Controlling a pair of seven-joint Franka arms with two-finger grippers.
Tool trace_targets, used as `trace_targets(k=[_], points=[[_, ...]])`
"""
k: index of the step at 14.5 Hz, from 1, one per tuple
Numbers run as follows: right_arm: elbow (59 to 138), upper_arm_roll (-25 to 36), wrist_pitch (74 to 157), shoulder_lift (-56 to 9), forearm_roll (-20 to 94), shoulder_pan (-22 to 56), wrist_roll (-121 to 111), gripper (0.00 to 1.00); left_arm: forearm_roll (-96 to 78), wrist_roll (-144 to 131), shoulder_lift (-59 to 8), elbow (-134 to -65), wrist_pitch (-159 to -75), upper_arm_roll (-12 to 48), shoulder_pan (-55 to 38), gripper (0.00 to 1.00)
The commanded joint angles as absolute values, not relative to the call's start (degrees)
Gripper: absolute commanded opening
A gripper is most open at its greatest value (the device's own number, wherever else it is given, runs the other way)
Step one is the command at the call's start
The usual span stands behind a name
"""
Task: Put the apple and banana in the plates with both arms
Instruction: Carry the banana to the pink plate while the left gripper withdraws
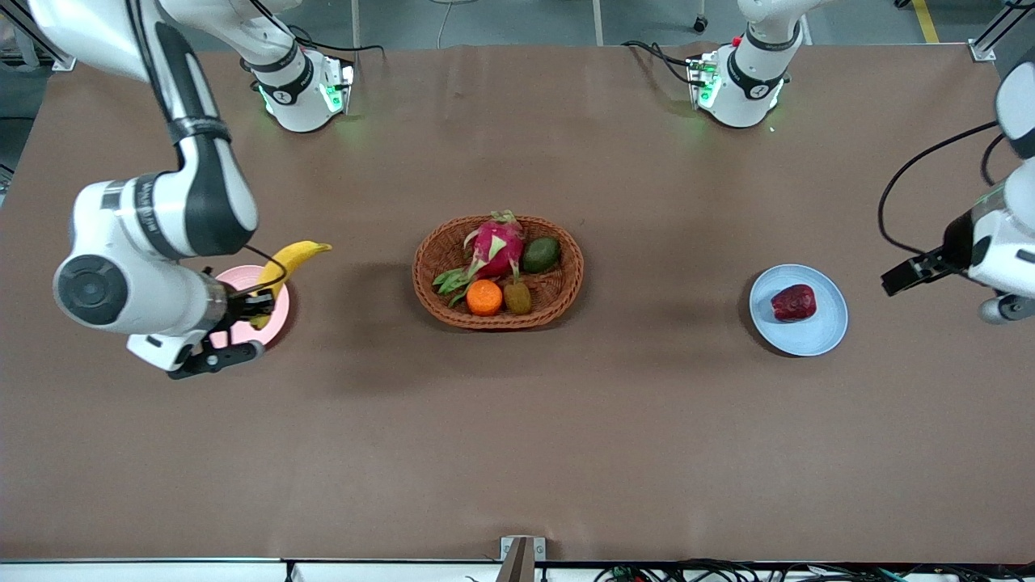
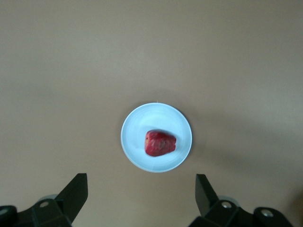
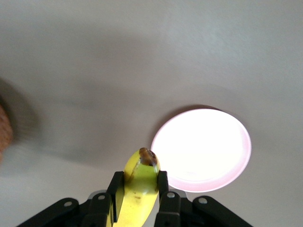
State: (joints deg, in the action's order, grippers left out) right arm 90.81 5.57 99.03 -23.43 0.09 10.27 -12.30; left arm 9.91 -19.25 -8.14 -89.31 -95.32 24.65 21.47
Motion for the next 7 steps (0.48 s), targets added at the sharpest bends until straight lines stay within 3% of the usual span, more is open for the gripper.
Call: trace_targets(k=[1,4,7], points=[[92.90,4.48,99.40,-22.59,-4.55,6.17,-18.00,0.02,9.40,-15.04,-9.05,-82.81,-88.61,25.49,21.71,1.00],[96.22,4.48,102.90,-22.85,-4.83,2.65,-22.32,0.02,6.96,-10.30,-7.05,-80.95,-85.78,24.36,20.58,1.00],[98.43,4.48,108.44,-24.34,-4.92,1.85,-22.32,0.02,5.98,-8.01,-4.67,-81.30,-83.42,14.80,11.11,1.00]])
